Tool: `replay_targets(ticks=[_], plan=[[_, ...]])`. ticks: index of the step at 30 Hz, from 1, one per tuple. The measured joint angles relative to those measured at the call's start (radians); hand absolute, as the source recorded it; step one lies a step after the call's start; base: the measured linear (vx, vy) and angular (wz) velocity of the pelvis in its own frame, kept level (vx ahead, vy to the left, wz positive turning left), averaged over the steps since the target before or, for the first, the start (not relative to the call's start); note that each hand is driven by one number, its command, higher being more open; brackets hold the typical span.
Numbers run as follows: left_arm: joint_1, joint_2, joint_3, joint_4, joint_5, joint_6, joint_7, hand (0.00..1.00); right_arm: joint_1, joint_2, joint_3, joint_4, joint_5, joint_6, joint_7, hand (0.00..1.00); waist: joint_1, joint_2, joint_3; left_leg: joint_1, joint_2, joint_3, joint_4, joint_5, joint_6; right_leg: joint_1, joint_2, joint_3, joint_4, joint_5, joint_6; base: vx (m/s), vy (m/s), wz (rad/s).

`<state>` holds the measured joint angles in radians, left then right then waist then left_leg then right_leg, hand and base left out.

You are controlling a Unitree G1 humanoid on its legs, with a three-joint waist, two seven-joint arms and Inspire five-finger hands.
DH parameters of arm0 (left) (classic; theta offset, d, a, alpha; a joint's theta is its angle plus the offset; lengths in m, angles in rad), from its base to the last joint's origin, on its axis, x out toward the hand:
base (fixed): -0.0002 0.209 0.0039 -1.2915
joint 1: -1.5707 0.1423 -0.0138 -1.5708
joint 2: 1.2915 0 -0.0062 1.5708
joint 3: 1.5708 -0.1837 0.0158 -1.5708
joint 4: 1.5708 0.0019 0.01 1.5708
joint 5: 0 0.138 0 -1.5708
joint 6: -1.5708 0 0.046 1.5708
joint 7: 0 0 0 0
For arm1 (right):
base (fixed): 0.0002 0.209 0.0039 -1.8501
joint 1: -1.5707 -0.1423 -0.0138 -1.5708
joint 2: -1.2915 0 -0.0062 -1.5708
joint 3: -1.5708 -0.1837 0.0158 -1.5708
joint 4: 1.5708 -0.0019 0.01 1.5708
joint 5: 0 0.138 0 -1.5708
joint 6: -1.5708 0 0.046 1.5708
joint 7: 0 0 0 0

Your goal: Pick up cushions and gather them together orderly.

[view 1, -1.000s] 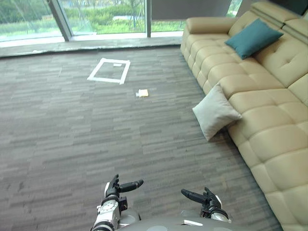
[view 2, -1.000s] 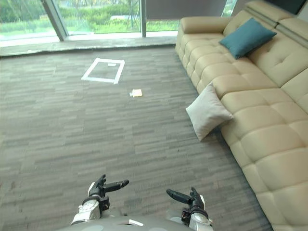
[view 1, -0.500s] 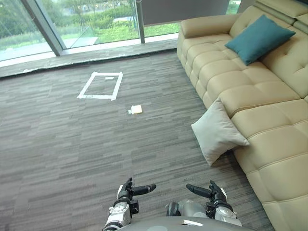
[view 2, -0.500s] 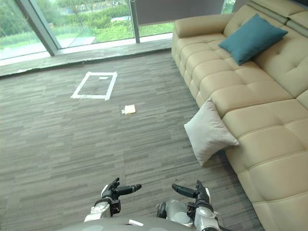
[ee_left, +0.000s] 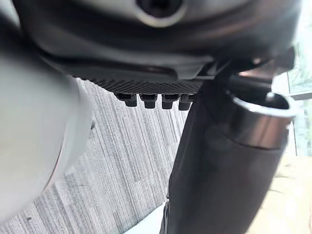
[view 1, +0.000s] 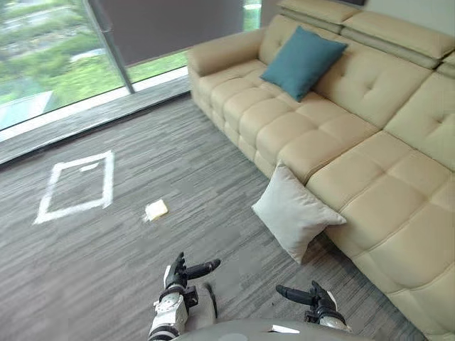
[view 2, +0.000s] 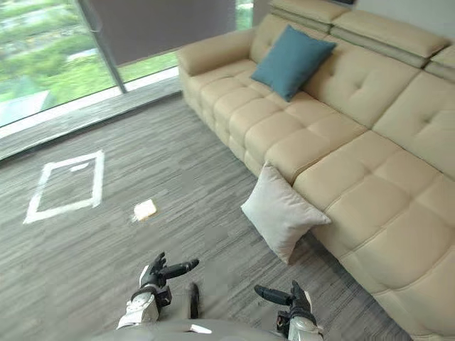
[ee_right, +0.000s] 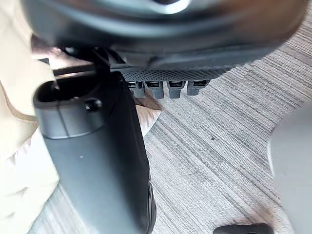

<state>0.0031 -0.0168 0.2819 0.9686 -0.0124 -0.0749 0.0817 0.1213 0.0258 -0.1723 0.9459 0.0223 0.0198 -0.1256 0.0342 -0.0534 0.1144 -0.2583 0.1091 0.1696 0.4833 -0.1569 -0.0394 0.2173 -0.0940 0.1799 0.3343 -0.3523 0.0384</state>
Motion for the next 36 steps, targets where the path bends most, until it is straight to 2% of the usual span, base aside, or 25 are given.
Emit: replay_targets(ticks=[1, 2, 4, 5, 6, 7, 10, 11, 12, 13, 17, 18, 20, 21, 23, 26, 27, 28, 29, 30, 31, 32, 33, 35, 36], plan=[[-0.001, 0.004, 0.0, 0.002, 0.0, 0.003, 0.002, 1.0, 0.002, 0.007, -0.001, 0.001, -0.001, 0.002, 0.004, 1.0, 0.004, -0.018, -0.013, 0.017, -0.009, 0.036, 0.011, -0.025, 0.019, -0.026, -0.015, 0.015, 0.061, 0.008, 0.001, 0.4, 0.275, -0.45], [-0.002, 0.007, 0.0, 0.011, 0.0, 0.004, 0.005, 1.0, -0.003, 0.006, 0.002, 0.001, -0.001, 0.001, 0.013, 1.0, 0.007, -0.015, -0.012, 0.045, -0.011, 0.074, 0.002, -0.039, 0.035, -0.057, -0.028, 0.016, 0.13, 0.03, 0.011, 0.38, 0.263, -0.7], [-0.007, 0.011, 0.0, 0.042, -0.002, 0.021, 0.01, 1.0, -0.034, -0.009, 0.012, -0.006, -0.001, -0.006, 0.016, 1.0, 0.013, 0.011, 0.004, 0.156, 0.003, 0.137, -0.078, -0.055, 0.042, -0.148, -0.058, -0.08, 0.327, 0.112, 0.042, 0.31, 0.24, -0.87], [-0.008, 0.012, 0.0, 0.045, -0.002, 0.022, 0.012, 1.0, -0.037, -0.009, 0.012, -0.009, -0.001, -0.007, 0.017, 1.0, 0.014, 0.015, 0.007, 0.172, 0.005, 0.148, -0.092, -0.055, 0.041, -0.162, -0.065, -0.106, 0.352, 0.11, 0.039, 0.27, 0.205, -0.91], [0.002, 0.012, -0.001, 0.049, -0.006, 0.023, 0.019, 1.0, -0.044, -0.009, 0.016, -0.018, -0.001, -0.012, 0.017, 1.0, 0.013, 0.029, 0.008, 0.241, 0.01, 0.189, -0.152, -0.053, 0.038, -0.205, -0.1, -0.215, 0.416, 0.098, 0.021, 0.24, 0.136, -1.01], [0.019, 0.013, -0.002, 0.055, -0.018, 0.022, 0.02, 1.0, -0.049, -0.007, 0.017, -0.016, -0.003, -0.015, 0.017, 1.0, 0.012, 0.045, 0.006, 0.318, 0.013, 0.239, -0.215, -0.047, 0.028, -0.235, -0.132, -0.339, 0.415, 0.076, -0.003, 0.23, 0.064, -1.1], [0.03, 0.04, -0.066, 0.095, -0.021, 0.022, 0.017, 1.0, -0.063, -0.008, 0.015, -0.002, -0.006, -0.025, 0.016, 1.0, 0.003, 0.053, -0.001, 0.391, 0.027, 0.303, -0.282, -0.033, 0.005, -0.295, -0.13, -0.495, 0.315, 0.046, 0.001, 0.22, -0.02, -0.64], [0.03, 0.045, -0.078, 0.099, -0.02, 0.022, 0.017, 1.0, -0.067, -0.008, 0.014, 0.002, -0.006, -0.024, 0.016, 1.0, 0.002, 0.052, -0.001, 0.396, 0.029, 0.311, -0.287, -0.031, 0.002, -0.306, -0.128, -0.512, 0.297, 0.046, 0.001, 0.31, -0.152, -0.59], [0.032, 0.059, -0.105, 0.116, -0.021, 0.022, 0.014, 1.0, -0.078, -0.008, 0.014, 0.013, -0.006, -0.022, 0.016, 1.0, -0.001, 0.049, 0.0, 0.415, 0.039, 0.342, -0.302, -0.025, -0.008, -0.339, -0.115, -0.572, 0.199, 0.057, -0.005, 0.32, -0.207, -0.74], [0.033, 0.065, -0.109, 0.136, -0.033, 0.031, 0.008, 1.0, -0.09, -0.019, 0.001, 0.022, -0.003, -0.022, 0.015, 1.0, -0.013, 0.056, 0.005, 0.449, 0.054, 0.358, -0.32, -0.02, -0.037, -0.319, -0.067, -0.592, 0.103, 0.138, -0.061, 0.32, -0.227, -0.73], [0.041, 0.044, -0.108, 0.134, -0.016, 0.032, -0.006, 1.0, -0.069, -0.052, -0.048, 0.053, -0.003, -0.022, 0.005, 1.0, -0.015, 0.076, -0.002, 0.485, 0.084, 0.337, -0.317, 0.036, -0.044, -0.254, -0.009, -0.575, 0.026, 0.136, -0.074, 0.22, -0.242, -0.33], [0.04, 0.039, -0.106, 0.127, -0.015, 0.033, -0.008, 1.0, -0.05, -0.056, -0.054, 0.052, -0.003, -0.022, 0.002, 1.0, -0.018, 0.073, 0.0, 0.481, 0.1, 0.335, -0.266, 0.052, -0.064, -0.225, -0.004, -0.576, 0.004, 0.136, -0.074, 0.28, -0.269, -0.16], [0.043, 0.041, -0.079, 0.1, -0.013, 0.032, -0.015, 1.0, -0.035, -0.052, -0.075, 0.044, 0.011, -0.018, -0.003, 1.0, -0.021, 0.063, 0.008, 0.412, 0.158, 0.319, -0.038, 0.059, -0.063, -0.172, 0.008, -0.568, -0.043, 0.136, -0.075, 0.21, -0.184, -0.16], [0.047, 0.041, -0.061, 0.084, -0.011, 0.032, -0.016, 1.0, -0.031, -0.055, -0.067, 0.041, 0.01, -0.018, -0.005, 1.0, -0.019, 0.055, 0.017, 0.338, 0.203, 0.285, 0.145, 0.044, -0.055, -0.14, 0.018, -0.552, -0.072, 0.133, -0.079, 0.14, -0.095, -0.28], [0.062, 0.038, -0.056, 0.056, -0.009, 0.021, -0.015, 1.0, -0.03, -0.053, -0.062, 0.039, 0.01, -0.017, -0.005, 1.0, -0.01, 0.056, 0.018, 0.277, 0.228, 0.262, 0.264, -0.047, -0.06, -0.111, 0.024, -0.515, -0.09, 0.131, -0.083, 0.14, -0.016, -0.52], [0.064, 0.037, -0.057, 0.035, -0.015, 0.019, -0.015, 1.0, -0.028, -0.036, -0.061, 0.039, 0.011, -0.016, -0.005, 1.0, -0.001, 0.052, 0.02, 0.2, 0.193, 0.233, 0.194, -0.107, -0.047, -0.086, 0.016, -0.435, -0.105, 0.127, -0.076, 0.11, 0.134, -0.78], [0.06, 0.041, -0.056, 0.033, -0.017, 0.017, -0.016, 1.0, -0.027, -0.031, -0.062, 0.033, 0.014, -0.011, -0.005, 1.0, 0.002, 0.044, 0.026, 0.164, 0.154, 0.164, 0.116, -0.108, -0.044, -0.078, 0.005, -0.4, -0.104, 0.122, -0.056, 0.11, 0.229, -0.81], [0.059, 0.042, -0.056, 0.033, -0.018, 0.017, -0.016, 1.0, -0.027, -0.03, -0.062, 0.033, 0.015, -0.011, -0.006, 1.0, 0.003, 0.042, 0.028, 0.159, 0.146, 0.149, 0.098, -0.107, -0.043, -0.077, 0.001, -0.394, -0.102, 0.121, -0.051, 0.1, 0.236, -0.71], [0.058, 0.043, -0.056, 0.03, -0.019, 0.013, -0.015, 1.0, -0.026, -0.03, -0.054, 0.032, 0.018, -0.009, -0.01, 1.0, 0.005, 0.037, 0.03, 0.139, 0.096, 0.046, 0.006, -0.102, -0.042, -0.08, -0.016, -0.358, -0.085, 0.101, -0.034, 0.08, 0.223, -0.73], [0.059, 0.036, -0.056, 0.03, -0.024, 0.009, -0.01, 1.0, -0.024, -0.039, -0.033, 0.028, 0.017, -0.009, -0.012, 1.0, 0.012, 0.048, 0.031, 0.135, 0.06, -0.067, -0.09, -0.091, -0.042, -0.093, -0.018, -0.315, -0.058, 0.082, -0.008, 0.12, 0.332, -1.19], [0.057, 0.032, -0.05, 0.031, -0.038, 0.007, -0.001, 1.0, -0.026, -0.059, -0.002, 0.031, 0.016, -0.008, -0.011, 1.0, 0.023, 0.063, 0.03, 0.149, 0.033, -0.11, -0.105, -0.015, -0.068, -0.115, -0.018, -0.259, -0.017, 0.066, 0.021, 0.12, 0.294, -1.01], [0.056, 0.039, -0.039, 0.033, -0.038, 0.007, 0.001, 1.0, -0.027, -0.052, 0.01, 0.03, 0.019, -0.004, -0.01, 1.0, 0.021, 0.047, 0.028, 0.151, 0.022, -0.09, -0.104, -0.024, -0.067, -0.122, -0.031, -0.239, -0.013, 0.064, 0.024, 0.23, 0.404, -0.83], [0.053, 0.054, -0.039, 0.036, -0.037, 0.005, 0.004, 1.0, -0.029, -0.034, 0.019, 0.028, 0.016, -0.005, -0.012, 1.0, 0.012, 0.017, 0.022, 0.152, 0.007, -0.06, -0.102, -0.035, -0.056, -0.136, -0.047, -0.207, -0.02, 0.066, 0.023, 0.25, 0.33, -0.46], [0.049, 0.066, -0.039, 0.04, -0.037, 0.01, 0.003, 1.0, -0.027, -0.027, 0.023, 0.03, 0.017, -0.003, -0.007, 1.0, 0.012, 0.002, 0.017, 0.145, 0.001, -0.034, -0.066, -0.056, -0.035, -0.133, -0.061, -0.19, -0.042, 0.07, 0.026, 0.23, 0.239, -0.37], [0.049, 0.068, -0.039, 0.045, -0.037, 0.013, 0.003, 1.0, -0.024, -0.024, 0.025, 0.031, 0.017, -0.003, -0.007, 1.0, 0.011, -0.001, 0.013, 0.147, -0.005, -0.021, -0.056, -0.065, -0.026, -0.129, -0.069, -0.175, -0.057, 0.082, 0.044, 0.19, 0.143, -0.26]])
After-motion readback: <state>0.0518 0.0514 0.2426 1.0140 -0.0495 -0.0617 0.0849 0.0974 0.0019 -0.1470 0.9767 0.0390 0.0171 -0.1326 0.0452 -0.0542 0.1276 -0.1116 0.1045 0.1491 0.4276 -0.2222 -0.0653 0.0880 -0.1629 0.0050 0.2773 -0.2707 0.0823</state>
